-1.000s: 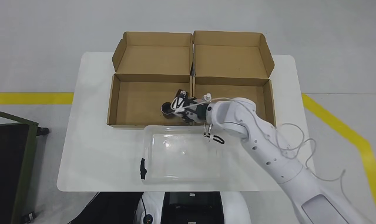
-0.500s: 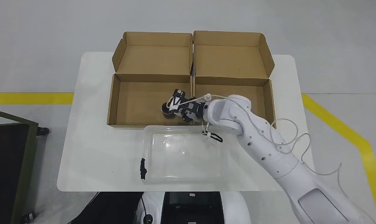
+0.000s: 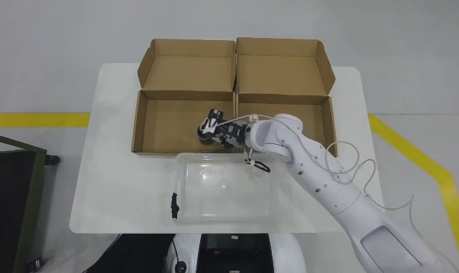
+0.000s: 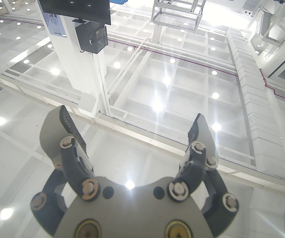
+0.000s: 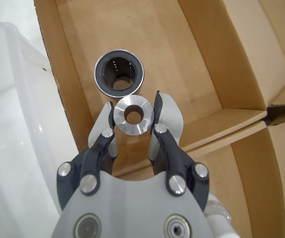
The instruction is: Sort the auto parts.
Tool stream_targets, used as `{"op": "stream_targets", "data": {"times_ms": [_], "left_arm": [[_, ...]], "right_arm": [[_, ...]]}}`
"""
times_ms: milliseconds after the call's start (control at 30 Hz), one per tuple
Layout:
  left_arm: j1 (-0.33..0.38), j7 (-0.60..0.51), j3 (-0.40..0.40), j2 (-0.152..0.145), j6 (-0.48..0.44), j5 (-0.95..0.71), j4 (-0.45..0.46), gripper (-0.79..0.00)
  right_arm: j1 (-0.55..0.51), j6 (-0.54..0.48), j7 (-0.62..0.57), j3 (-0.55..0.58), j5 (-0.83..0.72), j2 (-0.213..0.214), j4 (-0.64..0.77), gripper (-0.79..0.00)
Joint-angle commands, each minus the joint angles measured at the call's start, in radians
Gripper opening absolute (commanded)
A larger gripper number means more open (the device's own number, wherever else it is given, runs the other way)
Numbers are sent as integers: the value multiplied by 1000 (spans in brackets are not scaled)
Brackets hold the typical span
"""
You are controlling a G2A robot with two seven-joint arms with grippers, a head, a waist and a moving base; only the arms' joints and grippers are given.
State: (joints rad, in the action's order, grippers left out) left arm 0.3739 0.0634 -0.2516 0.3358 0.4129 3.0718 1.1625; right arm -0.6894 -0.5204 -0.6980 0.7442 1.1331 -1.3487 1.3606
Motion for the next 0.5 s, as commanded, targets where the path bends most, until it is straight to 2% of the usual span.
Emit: {"op": "stream_targets", "data": {"times_ms": [0,233,467], "left_arm": [[0,0,0,0,0,0,0,0],[0,0,0,0,0,0,0,0],[0,0,0,0,0,0,0,0]], "right_arm": [[1,0,-2,-1,0,-2,-2,-486],[-3,3,-14,7,9,-3,19,-483],[-26,-2,-30,39,24,7,115,-462]]}}
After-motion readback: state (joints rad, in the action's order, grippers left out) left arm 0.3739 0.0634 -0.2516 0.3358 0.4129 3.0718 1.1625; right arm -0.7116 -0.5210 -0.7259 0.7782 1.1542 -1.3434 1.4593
